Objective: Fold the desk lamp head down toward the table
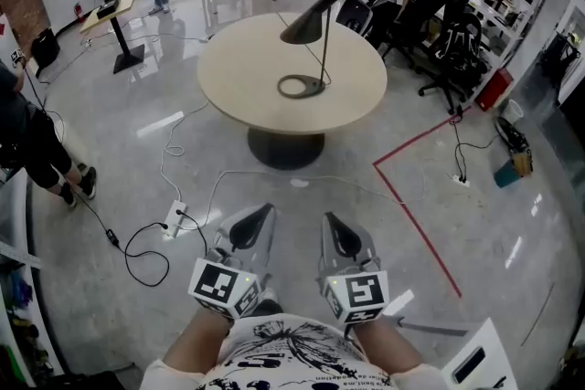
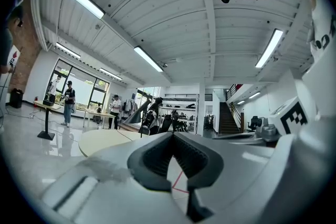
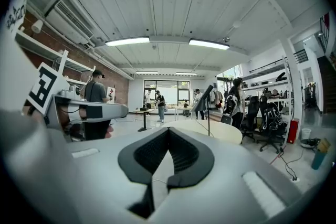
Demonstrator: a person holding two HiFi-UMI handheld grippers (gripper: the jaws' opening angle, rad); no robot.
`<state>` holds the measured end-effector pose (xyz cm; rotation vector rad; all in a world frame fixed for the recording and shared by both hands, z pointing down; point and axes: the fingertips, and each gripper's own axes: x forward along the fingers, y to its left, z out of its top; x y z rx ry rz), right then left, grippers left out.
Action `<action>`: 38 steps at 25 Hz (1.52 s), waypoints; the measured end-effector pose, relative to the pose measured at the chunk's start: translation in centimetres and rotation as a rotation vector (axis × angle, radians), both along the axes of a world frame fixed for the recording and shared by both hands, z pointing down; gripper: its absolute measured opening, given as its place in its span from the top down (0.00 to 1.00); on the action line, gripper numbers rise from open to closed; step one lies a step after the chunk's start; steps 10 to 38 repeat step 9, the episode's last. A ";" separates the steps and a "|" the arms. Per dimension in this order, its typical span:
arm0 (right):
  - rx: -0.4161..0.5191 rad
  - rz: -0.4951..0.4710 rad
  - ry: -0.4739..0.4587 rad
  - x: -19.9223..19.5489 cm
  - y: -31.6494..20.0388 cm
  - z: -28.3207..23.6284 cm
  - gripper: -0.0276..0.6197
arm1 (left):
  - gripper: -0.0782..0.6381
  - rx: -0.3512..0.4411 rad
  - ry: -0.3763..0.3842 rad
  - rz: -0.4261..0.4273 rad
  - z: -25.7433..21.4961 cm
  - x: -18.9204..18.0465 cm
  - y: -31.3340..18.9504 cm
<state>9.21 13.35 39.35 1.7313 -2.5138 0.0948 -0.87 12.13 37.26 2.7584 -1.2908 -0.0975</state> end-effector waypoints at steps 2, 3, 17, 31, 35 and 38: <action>0.002 -0.002 0.002 0.0 -0.1 0.0 0.95 | 0.89 -0.001 0.001 -0.004 0.1 0.0 -0.3; 0.004 -0.003 0.002 0.0 -0.2 0.0 0.94 | 0.89 -0.001 0.001 -0.005 0.1 -0.1 -0.4; -0.001 -0.006 0.002 -0.4 -0.8 -0.2 0.95 | 0.89 0.000 0.004 -0.021 -0.2 -0.7 -1.1; -0.001 -0.006 0.002 -0.4 -0.8 -0.2 0.95 | 0.89 0.000 0.004 -0.021 -0.2 -0.7 -1.1; -0.001 -0.006 0.002 -0.4 -0.8 -0.2 0.95 | 0.89 0.000 0.004 -0.021 -0.2 -0.7 -1.1; -0.001 -0.006 0.002 -0.4 -0.8 -0.2 0.95 | 0.89 0.000 0.004 -0.021 -0.2 -0.7 -1.1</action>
